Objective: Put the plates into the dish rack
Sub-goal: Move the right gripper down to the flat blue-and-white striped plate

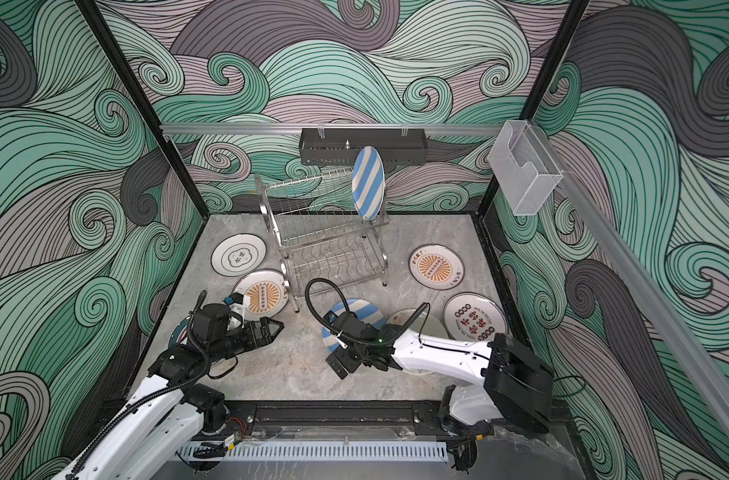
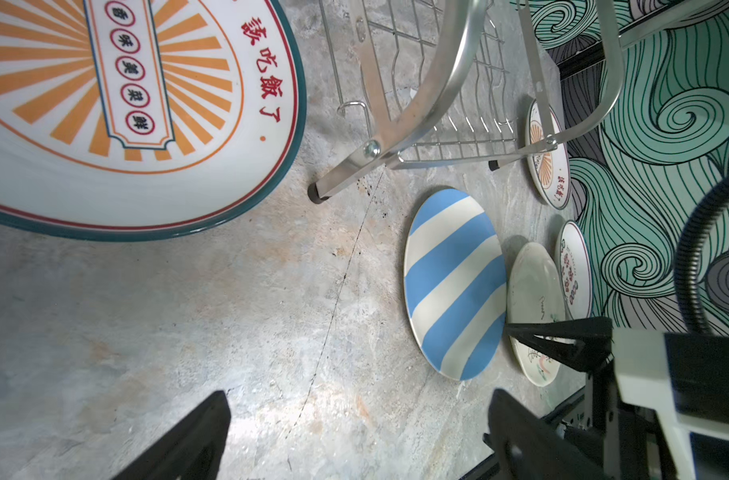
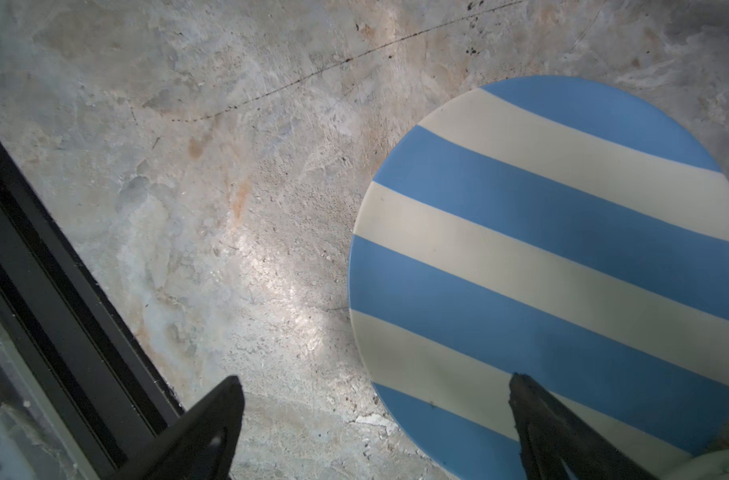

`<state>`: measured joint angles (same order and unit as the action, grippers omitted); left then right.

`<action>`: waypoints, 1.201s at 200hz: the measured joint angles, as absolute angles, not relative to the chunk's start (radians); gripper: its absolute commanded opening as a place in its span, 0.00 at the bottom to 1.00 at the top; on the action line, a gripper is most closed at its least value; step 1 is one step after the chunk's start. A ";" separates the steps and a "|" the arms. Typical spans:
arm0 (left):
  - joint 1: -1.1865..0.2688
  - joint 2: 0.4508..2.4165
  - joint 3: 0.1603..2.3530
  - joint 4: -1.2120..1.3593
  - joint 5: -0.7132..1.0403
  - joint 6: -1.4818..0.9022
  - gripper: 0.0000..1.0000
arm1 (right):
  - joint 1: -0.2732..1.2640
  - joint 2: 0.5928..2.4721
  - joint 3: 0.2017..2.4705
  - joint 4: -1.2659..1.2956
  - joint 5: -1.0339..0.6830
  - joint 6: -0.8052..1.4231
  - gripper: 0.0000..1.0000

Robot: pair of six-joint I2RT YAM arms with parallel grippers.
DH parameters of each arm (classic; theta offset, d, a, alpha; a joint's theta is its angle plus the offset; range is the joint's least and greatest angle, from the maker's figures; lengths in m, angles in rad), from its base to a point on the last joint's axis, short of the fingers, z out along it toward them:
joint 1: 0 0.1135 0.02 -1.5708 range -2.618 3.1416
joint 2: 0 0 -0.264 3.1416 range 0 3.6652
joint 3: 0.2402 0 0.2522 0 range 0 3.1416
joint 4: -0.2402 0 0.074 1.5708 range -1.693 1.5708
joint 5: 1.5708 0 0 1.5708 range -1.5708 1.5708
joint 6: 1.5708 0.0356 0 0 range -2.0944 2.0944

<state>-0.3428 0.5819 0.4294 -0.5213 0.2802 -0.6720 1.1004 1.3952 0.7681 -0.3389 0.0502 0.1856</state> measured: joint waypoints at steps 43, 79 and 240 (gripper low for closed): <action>-0.343 0.550 0.429 -0.529 0.250 -0.682 0.99 | 1.107 1.489 0.819 -0.338 0.043 0.152 0.99; -0.343 0.546 0.429 -0.528 0.232 -0.683 0.99 | 1.128 1.576 0.865 -0.340 -0.001 0.126 0.97; -0.343 0.546 0.449 -0.561 0.181 -0.667 0.99 | 1.209 1.718 0.985 -0.265 -0.197 0.129 0.97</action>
